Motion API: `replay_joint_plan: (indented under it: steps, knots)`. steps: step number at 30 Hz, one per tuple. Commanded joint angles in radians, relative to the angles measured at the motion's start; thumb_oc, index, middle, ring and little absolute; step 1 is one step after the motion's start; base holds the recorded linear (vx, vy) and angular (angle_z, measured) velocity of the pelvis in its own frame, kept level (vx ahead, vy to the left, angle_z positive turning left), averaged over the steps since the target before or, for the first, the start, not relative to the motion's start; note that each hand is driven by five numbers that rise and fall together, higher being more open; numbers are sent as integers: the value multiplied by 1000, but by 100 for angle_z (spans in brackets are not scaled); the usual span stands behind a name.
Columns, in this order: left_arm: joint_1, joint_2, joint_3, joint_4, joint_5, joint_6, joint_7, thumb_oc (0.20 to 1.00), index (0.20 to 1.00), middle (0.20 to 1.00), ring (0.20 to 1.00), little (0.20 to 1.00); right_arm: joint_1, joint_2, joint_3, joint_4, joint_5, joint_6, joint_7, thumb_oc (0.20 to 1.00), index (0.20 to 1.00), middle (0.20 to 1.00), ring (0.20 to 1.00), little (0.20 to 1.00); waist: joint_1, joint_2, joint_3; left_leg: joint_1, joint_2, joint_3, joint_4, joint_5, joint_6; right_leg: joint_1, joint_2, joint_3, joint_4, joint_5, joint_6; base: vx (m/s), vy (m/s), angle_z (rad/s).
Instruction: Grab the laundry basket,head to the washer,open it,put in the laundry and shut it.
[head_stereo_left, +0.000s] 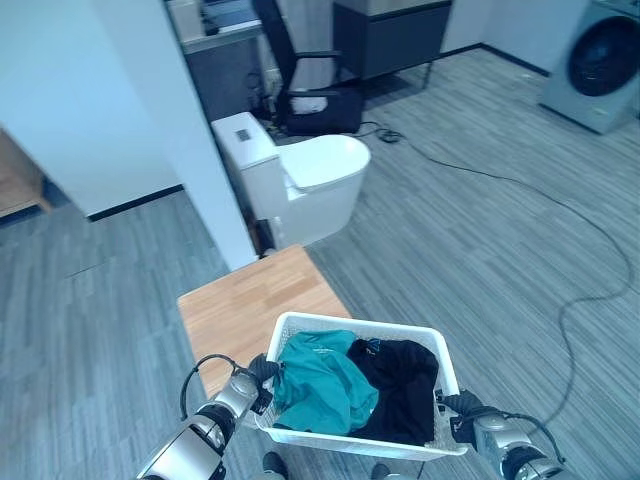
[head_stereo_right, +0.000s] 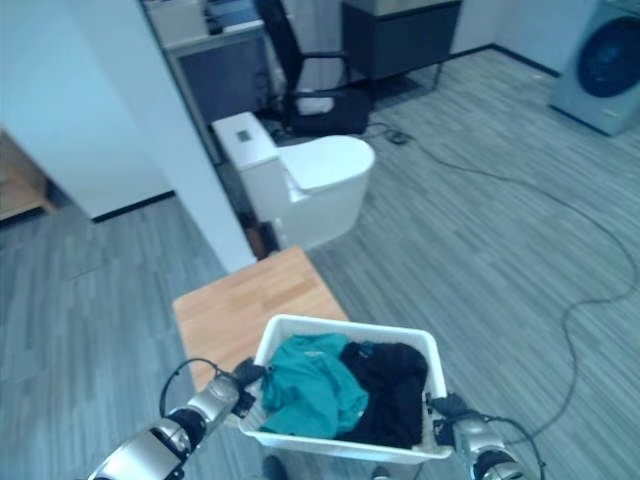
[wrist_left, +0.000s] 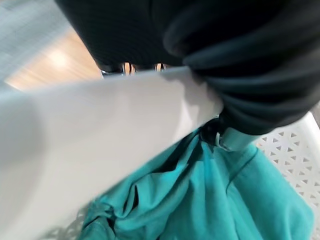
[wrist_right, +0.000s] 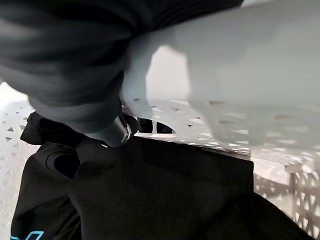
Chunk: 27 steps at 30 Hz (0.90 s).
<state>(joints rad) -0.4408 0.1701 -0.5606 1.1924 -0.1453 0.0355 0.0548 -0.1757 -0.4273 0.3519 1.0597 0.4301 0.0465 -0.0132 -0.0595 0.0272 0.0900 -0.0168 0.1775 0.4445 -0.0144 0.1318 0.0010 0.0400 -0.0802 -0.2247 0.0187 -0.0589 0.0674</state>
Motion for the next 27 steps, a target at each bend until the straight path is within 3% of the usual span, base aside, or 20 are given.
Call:
replay_joint_plan:
  steps: [1,2,3,5,8,9,13,16,18,20,21,23,25,27]
  knots:
    - [-102,-7,87,73,-20,-50,-50,200,200,200,200,200,-86,-39,-88,-86,29,-55,116,200,200,200,200,200,9,18,8,-70,-65,-47,-54,53,-50,69,34,4,-25,-14,20,-171,-244,-44]
    - [-100,-12,91,77,-14,-50,-50,200,200,200,200,200,-81,-48,-88,-94,21,-58,114,200,200,200,200,200,8,15,14,-76,-64,-82,-41,53,-54,64,41,14,-22,-12,15,-213,-272,-54]
    - [-103,-16,94,89,-18,-52,-48,200,200,200,200,200,-93,-60,-69,-126,0,-59,109,200,200,200,200,200,13,4,28,-106,-88,-204,7,35,-56,53,48,48,-28,6,7,-113,-206,-64]
    - [-104,-11,98,99,-36,-55,-41,200,200,200,200,200,-128,-49,-35,-89,-8,-65,110,200,200,200,200,200,35,-9,42,-125,-155,-379,50,-9,-44,46,58,109,-26,21,4,-48,-176,-75]
    - [-85,2,104,99,-78,-56,-38,200,200,200,200,200,-165,-9,13,-94,-15,-61,113,200,200,200,200,200,52,-15,40,-136,-217,-519,87,-38,-29,31,87,221,-9,32,3,64,-68,-163]
    - [-55,3,111,80,-83,-56,-34,200,200,200,200,200,-160,7,24,-84,-12,-54,122,200,200,200,200,200,40,-11,18,-117,-218,-515,86,-51,-14,26,111,295,12,29,-4,147,42,-162]
    - [-23,-12,139,42,-73,-59,14,200,200,200,200,200,-155,15,15,-76,-63,-67,84,200,200,200,200,200,12,1,-7,-80,-221,-469,77,-79,4,27,108,342,15,22,-3,116,110,-102]
    - [8,-27,142,32,-120,-77,19,200,200,200,200,200,-201,32,33,31,-89,-64,84,200,200,200,200,200,17,20,-24,-21,-222,-411,16,-95,17,11,96,419,3,50,28,77,160,-92]
    - [23,-27,149,40,-137,-80,21,200,200,200,200,200,-226,43,41,70,-97,-57,92,200,200,200,200,200,18,33,-24,5,-216,-371,-29,-91,20,-9,84,429,14,55,50,-10,88,-79]
    - [16,-16,160,50,-162,-82,31,200,200,200,200,200,-267,73,55,98,-95,-54,99,200,200,200,200,200,48,42,-7,1,-186,-318,-24,-92,14,-68,56,282,112,37,52,-108,-17,-130]
    - [4,-14,157,60,-158,-78,33,200,200,200,200,200,-280,94,62,118,-88,-53,107,200,200,200,200,200,57,41,-4,-18,-167,-298,-2,-88,5,-85,53,179,171,9,49,-127,-39,-172]
    - [-15,-10,156,78,-163,-72,24,200,200,200,200,200,-288,103,63,141,-75,-51,109,200,200,200,200,200,51,18,-4,-21,-179,-290,10,-87,1,-75,55,156,102,19,30,-58,-61,-79]
    - [-31,-2,161,85,-167,-64,18,200,200,200,200,200,-275,94,51,146,-55,-57,99,200,200,200,200,200,32,8,-4,-31,-187,-304,47,-96,1,-66,71,190,77,30,3,11,-98,12]
    - [-38,-2,170,94,-169,-61,18,200,200,200,200,200,-275,92,43,157,-55,-59,90,200,200,200,200,200,25,7,0,-30,-187,-304,55,-104,-2,-58,76,187,66,34,2,28,-78,15]
